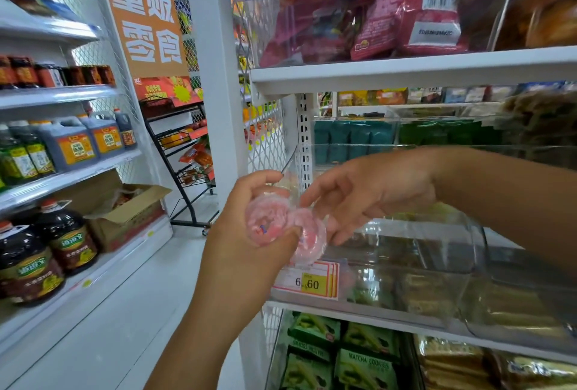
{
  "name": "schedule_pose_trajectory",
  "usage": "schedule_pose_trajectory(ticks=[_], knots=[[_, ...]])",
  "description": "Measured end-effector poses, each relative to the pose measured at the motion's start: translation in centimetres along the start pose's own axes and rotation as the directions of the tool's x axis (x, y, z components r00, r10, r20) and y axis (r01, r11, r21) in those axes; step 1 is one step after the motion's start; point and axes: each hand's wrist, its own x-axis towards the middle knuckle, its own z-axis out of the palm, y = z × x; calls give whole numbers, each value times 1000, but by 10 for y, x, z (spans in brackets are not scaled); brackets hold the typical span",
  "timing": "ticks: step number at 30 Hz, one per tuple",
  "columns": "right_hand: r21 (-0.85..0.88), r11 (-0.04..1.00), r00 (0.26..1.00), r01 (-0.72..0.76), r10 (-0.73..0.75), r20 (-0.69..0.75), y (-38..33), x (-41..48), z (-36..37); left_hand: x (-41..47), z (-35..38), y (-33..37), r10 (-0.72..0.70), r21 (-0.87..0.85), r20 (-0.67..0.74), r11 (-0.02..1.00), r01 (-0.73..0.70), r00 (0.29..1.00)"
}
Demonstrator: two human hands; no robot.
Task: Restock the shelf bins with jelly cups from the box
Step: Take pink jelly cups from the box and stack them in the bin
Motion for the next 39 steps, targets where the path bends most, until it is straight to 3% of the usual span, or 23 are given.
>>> schedule_pose_trajectory(ticks=[6, 8, 10, 14, 16, 18, 23, 25, 27, 28, 30, 32, 36, 39], knots=[[0, 998, 963, 70, -67, -260, 16, 0, 4, 4, 25, -10, 2, -19, 18, 1000, -2, 1000], [-176, 984, 944, 6, -63, -325, 19, -2, -7, 3, 26, -14, 14, 28, 55, 999, -16, 998], [-466, 867, 930, -175, -9, -366, 25, -1, -24, 3, 24, -20, 23, 43, 60, 999, -26, 998], [-633, 634, 893, -445, 367, -260, 53, 11, -31, 3, 20, -26, 13, 43, 97, 999, -18, 995], [-617, 632, 866, -470, 464, -185, 63, 18, -27, 5, 20, -26, -3, 16, 139, 1000, 1, 990], [-560, 692, 868, -456, 484, -109, 66, 22, -24, 7, 20, -27, -14, -13, 181, 1000, 17, 983], [-510, 747, 894, -426, 433, -113, 65, 25, -10, 11, 21, -26, 31, 3, 234, 999, -33, 972], [-581, 712, 907, -394, 403, -121, 60, 21, -6, 12, 22, -26, 28, -23, 235, 999, -23, 972], [-691, 653, 949, -312, 252, -190, 48, 11, -6, 12, 23, -26, 26, -70, 241, 997, -9, 970], [-669, 697, 965, -257, 146, -219, 40, 5, -7, 13, 24, -26, 25, -93, 255, 996, -1, 967], [-428, 899, 967, -94, -19, -253, 25, -5, -6, 14, 26, -25, 24, -137, 297, 990, 18, 954], [-279, 959, 959, 56, -129, -251, 13, -13, -3, 16, 29, -22, 30, -175, 322, 984, 28, 946], [-395, 913, 923, 107, -239, -301, 9, -16, 4, 19, 38, -19, -2, -133, 327, 990, 48, 945], [-549, 836, 908, -16, -218, -359, 9, -21, -15, 14, 38, -20, 5, 18, 363, 1000, -12, 932]])
